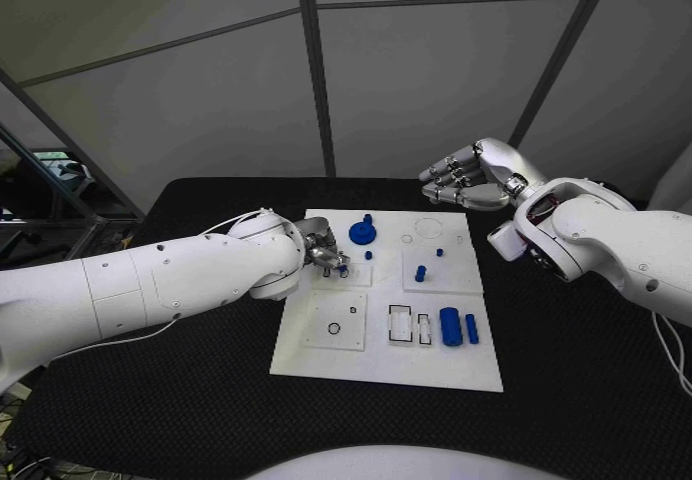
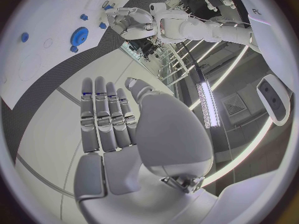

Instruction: Assemble the parts on the task board

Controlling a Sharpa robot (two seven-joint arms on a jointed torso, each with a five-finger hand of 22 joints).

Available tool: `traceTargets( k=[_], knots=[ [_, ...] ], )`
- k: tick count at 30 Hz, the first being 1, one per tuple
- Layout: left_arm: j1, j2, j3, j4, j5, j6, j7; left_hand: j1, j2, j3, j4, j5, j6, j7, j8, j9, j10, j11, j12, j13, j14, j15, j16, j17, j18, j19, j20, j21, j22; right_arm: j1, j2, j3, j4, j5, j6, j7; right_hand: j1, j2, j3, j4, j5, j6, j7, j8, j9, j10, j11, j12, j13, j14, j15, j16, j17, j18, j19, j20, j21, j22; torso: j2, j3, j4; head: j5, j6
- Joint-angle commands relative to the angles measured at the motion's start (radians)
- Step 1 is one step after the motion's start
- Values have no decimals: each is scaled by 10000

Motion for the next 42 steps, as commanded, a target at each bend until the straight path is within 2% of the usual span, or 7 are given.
traceTargets(
  k=[1, 10, 17, 21, 33, 42],
  knots=[
    [-2, 82, 6, -82, 46, -166, 56, -23, 115, 1510, -1530, -6, 8, -58, 64, 17, 81, 1, 58, -4, 1023, -85, -67, 2535, -156, 74, -5, 48, 391, 15, 8, 6, 13, -18, 9, 74, -73, -9, 36, 49, 55, 54, 15, 11, 7, 36, 15, 34, -15, 58, 9, -40, -9, 34, 73, -23, -70, -18, 10, -6, 4, -8, -23],
    [-47, 234, 6, -261, -112, -25, 38, -29, 112, 1529, -1539, -31, 4, -60, 69, 21, 79, -3, 50, -17, 1022, -89, -71, 2531, -152, 65, -10, 37, 375, 15, 13, 6, 17, -18, 16, 77, -73, -9, 36, 49, 55, 54, 15, 11, 7, 36, 15, 34, -15, 58, 9, -40, -9, 34, 73, -23, -70, -18, 0, -7, -6, -19, -62],
    [-54, 270, 6, -326, -186, 319, 10, -47, 63, 1541, -1570, -44, -13, -63, 75, 29, 67, -5, 36, -37, 1024, -93, -65, 2537, -144, 46, -17, 12, 342, 15, 15, 6, 14, -18, 19, 71, -89, -7, 39, 57, 66, 56, 15, 13, 7, 37, 16, 36, -15, 62, 10, -42, -12, 33, 80, -22, -80, -25, -6, -7, 4, -52, -81],
    [-55, 280, 6, -341, -326, 482, -4, -69, -26, 1535, -1620, -28, -22, -72, 92, 43, 75, -10, 52, -21, 1028, -96, -54, 2548, -140, 35, -22, -3, 325, 15, 16, 6, 14, -18, 24, 69, -89, -7, 39, 57, 67, 56, 15, 13, 8, 37, 16, 36, -15, 62, 10, -42, -12, 33, 80, -22, -81, -25, -6, -16, 9, -41, -91],
    [-55, 287, 7, -292, -629, 1000, -32, -110, -288, 1403, -1776, -6, 16, -142, 158, 76, 191, -56, 199, 110, 1041, -121, -14, 2590, -152, 59, -43, 24, 385, 15, 20, 6, 9, -18, 35, 67, -102, -4, 40, 65, 72, 58, 15, 14, 8, 37, 17, 37, -15, 65, 11, -44, -13, 33, 84, -21, -88, -30, -6, -13, 3, -39, -138],
    [-55, 292, 7, -265, -772, 1182, -36, -112, -381, 1327, -1836, 39, 73, -180, 171, 64, 262, -85, 291, 197, 1050, -138, 10, 2615, -166, 93, -57, 64, 452, 14, 25, 6, 5, -18, 47, 71, -154, 13, 43, 103, 92, 57, 18, 13, 8, 34, 21, 37, -16, 69, 16, -51, -19, 31, 96, -16, -111, -45, -4, -10, 4, -37, -164]
  ],
)
